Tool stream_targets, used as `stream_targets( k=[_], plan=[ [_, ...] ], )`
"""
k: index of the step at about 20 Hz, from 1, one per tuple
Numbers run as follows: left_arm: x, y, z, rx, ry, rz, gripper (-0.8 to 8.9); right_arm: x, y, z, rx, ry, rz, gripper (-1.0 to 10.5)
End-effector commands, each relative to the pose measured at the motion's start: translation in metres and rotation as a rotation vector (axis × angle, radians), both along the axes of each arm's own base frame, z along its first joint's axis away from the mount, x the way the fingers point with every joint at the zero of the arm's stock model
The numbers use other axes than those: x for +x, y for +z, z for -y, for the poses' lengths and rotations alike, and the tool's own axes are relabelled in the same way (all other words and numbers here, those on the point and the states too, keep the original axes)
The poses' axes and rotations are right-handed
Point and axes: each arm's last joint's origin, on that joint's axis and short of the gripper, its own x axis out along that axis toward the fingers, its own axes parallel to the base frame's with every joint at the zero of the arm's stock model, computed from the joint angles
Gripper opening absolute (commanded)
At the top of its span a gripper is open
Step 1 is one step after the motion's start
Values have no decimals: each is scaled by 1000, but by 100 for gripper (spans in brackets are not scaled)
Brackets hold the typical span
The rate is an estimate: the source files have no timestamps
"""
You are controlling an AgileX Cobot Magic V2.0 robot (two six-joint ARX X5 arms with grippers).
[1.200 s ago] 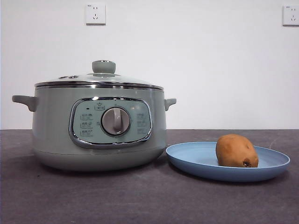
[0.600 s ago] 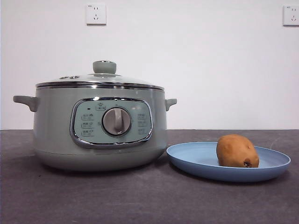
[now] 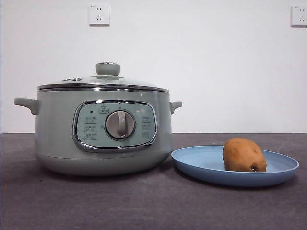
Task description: Take the potato out from the steamer,put the potato on the plate,close the lid
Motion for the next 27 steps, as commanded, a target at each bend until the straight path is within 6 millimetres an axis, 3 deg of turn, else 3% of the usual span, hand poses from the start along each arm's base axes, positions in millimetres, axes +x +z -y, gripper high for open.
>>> stream_targets(
  k=[1, 7, 12, 17, 27],
  plan=[
    [-1, -30, -3, -31, 31, 5, -1, 0, 0, 0, -1, 0, 5, -1],
    [-3, -88, -9, -89, 106, -10, -1, 0, 0, 0, -1, 0, 5, -1],
    [-3, -117, -11, -121, 174, -50, -1, 0, 0, 0, -1, 0, 5, -1],
    [-5, -131, -12, -95, 239, -163, -1, 0, 0, 0, -1, 0, 5, -1],
    [-4, -131, -13, -94, 250, -155, -1, 0, 0, 0, -1, 0, 5, -1]
  ],
)
